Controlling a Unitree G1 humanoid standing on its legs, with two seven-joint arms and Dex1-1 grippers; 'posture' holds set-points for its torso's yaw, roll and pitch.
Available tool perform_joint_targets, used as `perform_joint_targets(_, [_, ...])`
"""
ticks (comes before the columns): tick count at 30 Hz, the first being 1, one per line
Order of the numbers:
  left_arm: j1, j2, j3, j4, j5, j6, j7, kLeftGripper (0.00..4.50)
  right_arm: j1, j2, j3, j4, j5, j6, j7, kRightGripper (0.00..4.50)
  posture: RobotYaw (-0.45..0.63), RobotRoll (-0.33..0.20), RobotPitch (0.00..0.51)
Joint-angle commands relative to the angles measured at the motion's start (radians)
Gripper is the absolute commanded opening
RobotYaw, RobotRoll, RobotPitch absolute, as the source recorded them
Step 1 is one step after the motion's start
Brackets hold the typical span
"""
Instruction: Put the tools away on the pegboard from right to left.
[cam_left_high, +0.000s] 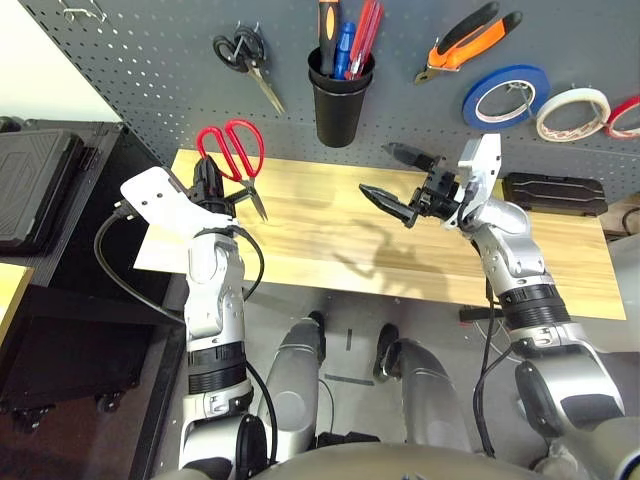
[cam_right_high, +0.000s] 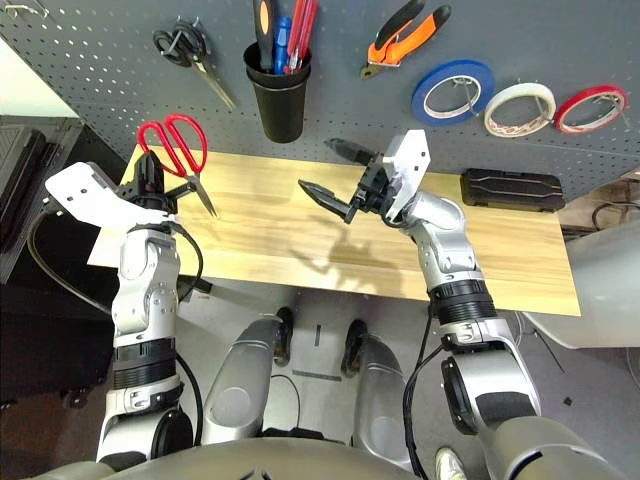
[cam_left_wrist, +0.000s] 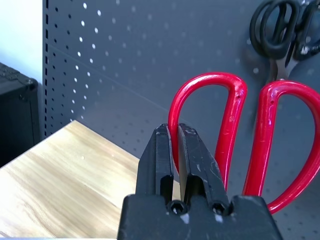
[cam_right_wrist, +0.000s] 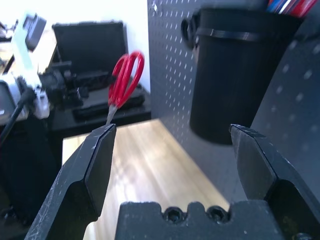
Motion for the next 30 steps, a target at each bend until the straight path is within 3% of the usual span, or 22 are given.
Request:
perform_joint_targets(1, [-0.021, 0.01, 0.009, -0.053, -0.017, 0.016, 0.004, 0.02, 0.019, -0.002, -0.023, -0.039, 0.035, 0.0, 0.015, 4.5, 0.3, 0.0, 0.261])
perform_joint_targets(30, [-0.183, 0.063, 0.027, -0.04, -0.067, 0.048, -0.015, 0.02, 0.012, 0.028, -0.054, -0.129, 0.094, 0.009, -0.071, 4.5, 0.29, 0.0, 0.241])
